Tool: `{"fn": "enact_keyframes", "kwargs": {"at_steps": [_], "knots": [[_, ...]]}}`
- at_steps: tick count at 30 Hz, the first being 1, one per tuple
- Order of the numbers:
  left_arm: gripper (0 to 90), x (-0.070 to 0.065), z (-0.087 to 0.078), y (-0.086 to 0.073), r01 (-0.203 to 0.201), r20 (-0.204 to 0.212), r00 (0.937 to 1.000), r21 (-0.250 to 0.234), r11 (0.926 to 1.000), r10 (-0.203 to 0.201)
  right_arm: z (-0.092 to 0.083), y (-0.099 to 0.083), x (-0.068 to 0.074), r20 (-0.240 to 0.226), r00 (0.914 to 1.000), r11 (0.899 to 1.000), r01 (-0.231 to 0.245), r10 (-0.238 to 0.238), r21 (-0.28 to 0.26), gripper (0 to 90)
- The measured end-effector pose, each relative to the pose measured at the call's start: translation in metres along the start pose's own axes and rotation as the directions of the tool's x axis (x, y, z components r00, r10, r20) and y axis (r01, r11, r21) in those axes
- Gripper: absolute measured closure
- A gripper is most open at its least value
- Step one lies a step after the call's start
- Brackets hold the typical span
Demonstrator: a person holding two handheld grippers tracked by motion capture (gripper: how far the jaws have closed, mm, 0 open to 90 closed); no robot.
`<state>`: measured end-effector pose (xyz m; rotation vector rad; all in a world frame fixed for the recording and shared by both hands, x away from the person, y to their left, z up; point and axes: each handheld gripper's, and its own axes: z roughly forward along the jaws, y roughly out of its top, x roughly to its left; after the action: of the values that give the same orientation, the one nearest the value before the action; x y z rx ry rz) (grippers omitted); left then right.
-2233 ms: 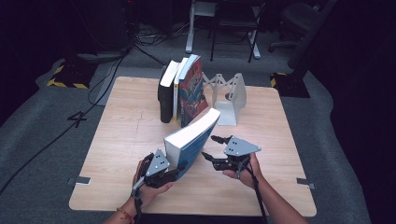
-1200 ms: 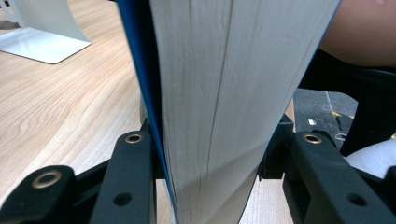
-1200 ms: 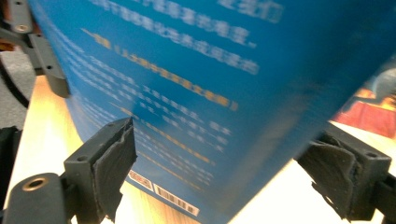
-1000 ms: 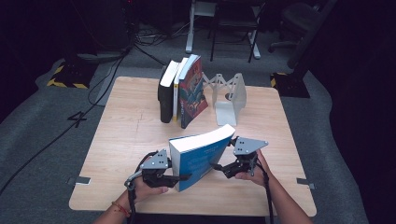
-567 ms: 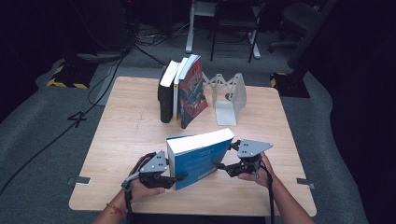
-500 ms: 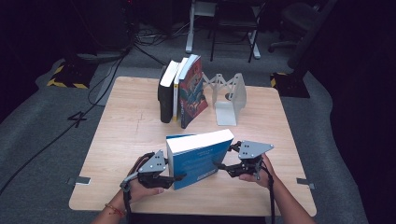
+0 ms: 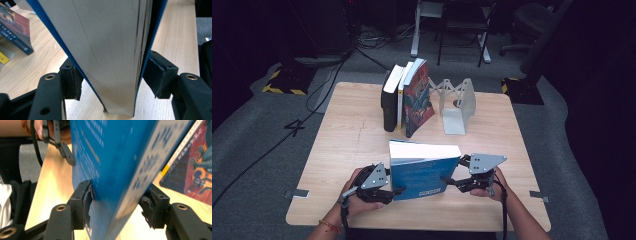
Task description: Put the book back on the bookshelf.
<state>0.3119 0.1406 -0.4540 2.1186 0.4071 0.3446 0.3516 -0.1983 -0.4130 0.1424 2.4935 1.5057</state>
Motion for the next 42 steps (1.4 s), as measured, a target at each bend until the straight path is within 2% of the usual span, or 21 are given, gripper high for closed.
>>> {"fn": "enact_keyframes", "kwargs": {"at_steps": [6, 9, 13, 18, 22, 26, 27, 28, 32, 38, 42], "knots": [[33.4, 0.002, 0.000, -0.001, 0.013, -0.038, 0.9992, 0.005, 0.9999, -0.012, 0.005, 0.012, 0.005, -0.007, 1.0000, 1.000, 0.004, -0.005, -0.022, 45.6], [29.1, 0.004, 0.003, -0.002, 0.020, -0.072, 0.9972, 0.009, 0.9998, -0.019, 0.002, 0.015, 0.011, 0.008, 0.9999, 1.000, 0.013, -0.013, -0.008, 48.9], [28.2, 0.003, 0.010, -0.001, 0.019, -0.133, 0.9910, 0.022, 0.9996, -0.016, -0.004, 0.018, 0.017, 0.009, 0.9999, 0.999, 0.014, -0.013, -0.036, 55.1], [25.6, 0.008, 0.017, 0.001, 0.030, -0.126, 0.9917, 0.024, 0.9992, -0.027, -0.006, 0.023, 0.022, 0.024, 0.9996, 0.999, 0.016, -0.016, -0.030, 56.6], [21.1, 0.009, 0.024, 0.006, 0.011, -0.135, 0.9908, 0.047, 0.9988, -0.004, -0.006, 0.026, 0.023, 0.036, 0.9993, 1.000, 0.008, -0.008, -0.019, 56.5], [18.3, 0.011, 0.030, 0.012, -0.012, -0.146, 0.9890, 0.075, 0.9971, 0.022, -0.005, 0.033, 0.026, 0.069, 0.9976, 1.000, 0.000, 0.000, -0.003, 55.1], [18.2, 0.012, 0.032, 0.013, -0.007, -0.142, 0.9898, 0.074, 0.9973, 0.018, -0.005, 0.037, 0.027, 0.093, 0.9956, 1.000, -0.004, 0.003, 0.013, 55.1], [17.7, 0.013, 0.033, 0.014, -0.008, -0.138, 0.9902, 0.074, 0.9972, 0.018, -0.006, 0.041, 0.028, 0.111, 0.9937, 1.000, -0.019, 0.018, 0.006, 55.0], [14.4, 0.015, 0.039, 0.019, 0.003, -0.126, 0.9920, 0.078, 0.9970, 0.007, -0.007, 0.049, 0.029, 0.136, 0.9905, 1.000, -0.024, 0.022, 0.013, 54.3], [12.4, 0.017, 0.051, 0.025, 0.014, -0.106, 0.9943, 0.065, 0.9978, -0.007, -0.012, 0.052, 0.025, 0.150, 0.9880, 0.999, -0.042, 0.037, 0.034, 53.2], [10.7, 0.017, 0.057, 0.029, 0.023, -0.099, 0.9950, 0.059, 0.9980, -0.018, -0.015, 0.057, 0.022, 0.148, 0.9876, 0.996, -0.061, 0.050, 0.066, 52.5]]}}
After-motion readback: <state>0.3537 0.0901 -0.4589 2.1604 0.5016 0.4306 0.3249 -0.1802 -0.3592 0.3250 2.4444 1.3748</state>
